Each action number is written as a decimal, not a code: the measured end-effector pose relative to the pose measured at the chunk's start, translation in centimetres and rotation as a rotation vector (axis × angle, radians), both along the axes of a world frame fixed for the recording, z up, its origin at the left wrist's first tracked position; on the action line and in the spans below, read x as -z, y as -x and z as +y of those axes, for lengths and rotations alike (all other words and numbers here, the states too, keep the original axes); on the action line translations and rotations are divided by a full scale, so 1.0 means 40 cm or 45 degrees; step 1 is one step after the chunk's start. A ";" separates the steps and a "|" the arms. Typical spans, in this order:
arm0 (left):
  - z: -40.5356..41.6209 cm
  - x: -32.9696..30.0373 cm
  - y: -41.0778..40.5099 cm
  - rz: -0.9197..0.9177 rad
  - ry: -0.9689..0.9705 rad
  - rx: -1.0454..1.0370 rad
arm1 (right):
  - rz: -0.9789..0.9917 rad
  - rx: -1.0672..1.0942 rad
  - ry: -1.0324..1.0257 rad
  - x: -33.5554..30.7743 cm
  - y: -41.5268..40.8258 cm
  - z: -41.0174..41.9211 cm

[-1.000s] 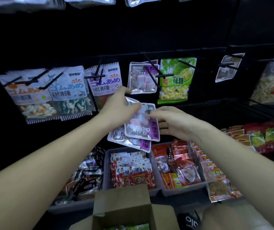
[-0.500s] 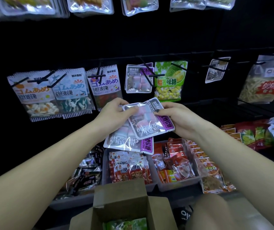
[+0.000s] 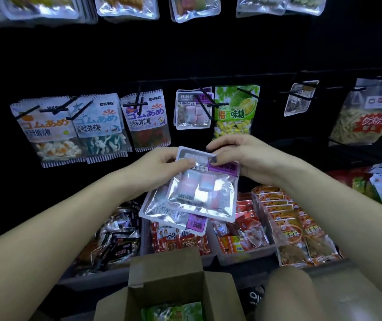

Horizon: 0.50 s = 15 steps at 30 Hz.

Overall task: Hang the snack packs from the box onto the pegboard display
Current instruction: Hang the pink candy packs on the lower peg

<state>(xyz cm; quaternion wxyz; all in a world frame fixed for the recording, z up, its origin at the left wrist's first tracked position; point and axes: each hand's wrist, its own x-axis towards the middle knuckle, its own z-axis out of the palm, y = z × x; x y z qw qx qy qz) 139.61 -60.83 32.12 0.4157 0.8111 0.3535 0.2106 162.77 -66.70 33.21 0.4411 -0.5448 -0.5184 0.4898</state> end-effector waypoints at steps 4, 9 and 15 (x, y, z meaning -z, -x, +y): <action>0.020 0.012 0.022 -0.053 -0.033 -0.119 | 0.134 -0.042 0.180 0.030 -0.018 0.000; 0.026 0.003 0.002 -0.137 -0.011 -0.243 | 0.134 0.002 0.170 0.056 -0.018 0.011; 0.065 -0.027 -0.059 -0.046 -0.074 -0.331 | 0.228 0.261 0.022 0.033 -0.056 0.044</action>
